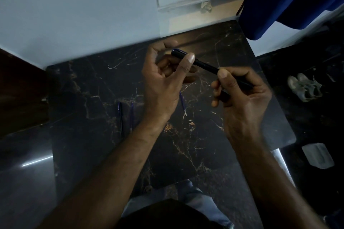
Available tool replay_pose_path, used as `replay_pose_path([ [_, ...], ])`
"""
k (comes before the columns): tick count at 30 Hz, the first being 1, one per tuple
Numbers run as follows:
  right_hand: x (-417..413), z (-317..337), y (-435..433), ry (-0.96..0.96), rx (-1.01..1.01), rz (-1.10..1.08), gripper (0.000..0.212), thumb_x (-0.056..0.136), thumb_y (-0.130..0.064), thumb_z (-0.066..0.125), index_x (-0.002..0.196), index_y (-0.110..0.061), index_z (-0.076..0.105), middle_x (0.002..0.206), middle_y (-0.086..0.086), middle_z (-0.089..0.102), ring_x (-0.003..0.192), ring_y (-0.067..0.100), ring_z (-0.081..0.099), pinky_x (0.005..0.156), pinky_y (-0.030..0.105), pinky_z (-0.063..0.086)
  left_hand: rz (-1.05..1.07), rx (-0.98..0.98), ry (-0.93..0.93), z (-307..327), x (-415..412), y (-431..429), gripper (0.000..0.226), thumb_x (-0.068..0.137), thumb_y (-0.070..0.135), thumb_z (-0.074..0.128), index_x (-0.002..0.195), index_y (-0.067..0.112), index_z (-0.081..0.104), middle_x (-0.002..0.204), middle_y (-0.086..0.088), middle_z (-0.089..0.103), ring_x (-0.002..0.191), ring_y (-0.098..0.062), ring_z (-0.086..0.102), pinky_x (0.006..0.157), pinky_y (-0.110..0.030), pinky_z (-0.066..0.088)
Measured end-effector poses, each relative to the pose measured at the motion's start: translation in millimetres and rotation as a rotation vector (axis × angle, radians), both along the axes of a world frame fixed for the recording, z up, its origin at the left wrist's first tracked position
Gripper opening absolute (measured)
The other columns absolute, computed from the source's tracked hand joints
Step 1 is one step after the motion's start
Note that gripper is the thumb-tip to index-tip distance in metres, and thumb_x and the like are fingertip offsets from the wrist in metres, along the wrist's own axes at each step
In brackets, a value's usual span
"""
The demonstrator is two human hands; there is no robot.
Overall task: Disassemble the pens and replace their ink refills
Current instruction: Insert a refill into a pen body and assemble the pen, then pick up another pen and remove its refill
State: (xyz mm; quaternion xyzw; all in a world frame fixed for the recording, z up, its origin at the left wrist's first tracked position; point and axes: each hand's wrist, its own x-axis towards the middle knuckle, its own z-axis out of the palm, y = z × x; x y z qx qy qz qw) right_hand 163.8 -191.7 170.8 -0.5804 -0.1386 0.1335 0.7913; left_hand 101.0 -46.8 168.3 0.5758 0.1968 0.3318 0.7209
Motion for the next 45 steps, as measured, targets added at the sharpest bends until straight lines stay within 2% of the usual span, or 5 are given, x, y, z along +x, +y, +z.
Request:
replay_pose_path([
  [14,-6.6,-20.8,36.6,0.097,0.010,0.041,0.005,0.100,-0.005,0.068,0.097,-0.003,0.071,0.080,0.014,0.072,0.061,0.022,0.063,0.050,0.031,0.052,0.202,0.011,-0.033,-20.8,5.3,10.4,0.023,0.106,0.007,0.067,0.128,0.003,0.066,0.104,-0.014,0.076,0.086,-0.027,0.080,0.065,-0.032,0.066],
  [23,9.2,-115.9,12.8,-0.522,-0.910,0.349,0.008,0.104,-0.032,0.063,0.104,-0.023,0.065,0.094,-0.004,0.067,0.081,0.012,0.062,0.066,0.036,0.050,-0.078,0.307,0.296,-95.0,-25.0,30.5,0.036,0.105,0.006,0.069,0.140,0.006,0.065,0.121,-0.010,0.078,0.093,-0.010,0.080,0.075,-0.024,0.065],
  [30,14.8,-184.9,22.2,-0.269,-1.209,0.264,0.019,0.107,-0.033,0.057,0.114,-0.019,0.067,0.110,0.006,0.070,0.098,0.021,0.067,0.085,0.044,0.059,0.018,0.211,0.534,-129.8,-74.0,55.9,0.032,0.107,0.007,0.064,0.138,0.015,0.064,0.127,0.000,0.074,0.086,-0.018,0.077,0.064,-0.032,0.065],
  [34,26.6,-200.0,35.7,-0.279,-1.370,0.311,0.016,0.104,-0.030,0.063,0.107,-0.019,0.074,0.096,0.003,0.075,0.072,0.010,0.061,0.069,0.029,0.049,0.135,0.220,0.611,-138.1,-113.4,84.3,0.020,0.107,0.006,0.064,0.124,0.014,0.070,0.112,0.000,0.078,0.077,-0.015,0.076,0.058,-0.027,0.063],
  [45,25.0,-199.7,34.8,-0.257,-1.432,0.222,0.029,0.100,-0.048,0.065,0.107,-0.022,0.075,0.087,-0.005,0.069,0.076,0.014,0.063,0.071,0.030,0.047,0.362,0.239,0.791,-155.7,-175.4,149.7,0.012,0.104,0.009,0.067,0.110,0.017,0.074,0.097,0.004,0.078,0.068,-0.008,0.071,0.057,-0.030,0.058],
])
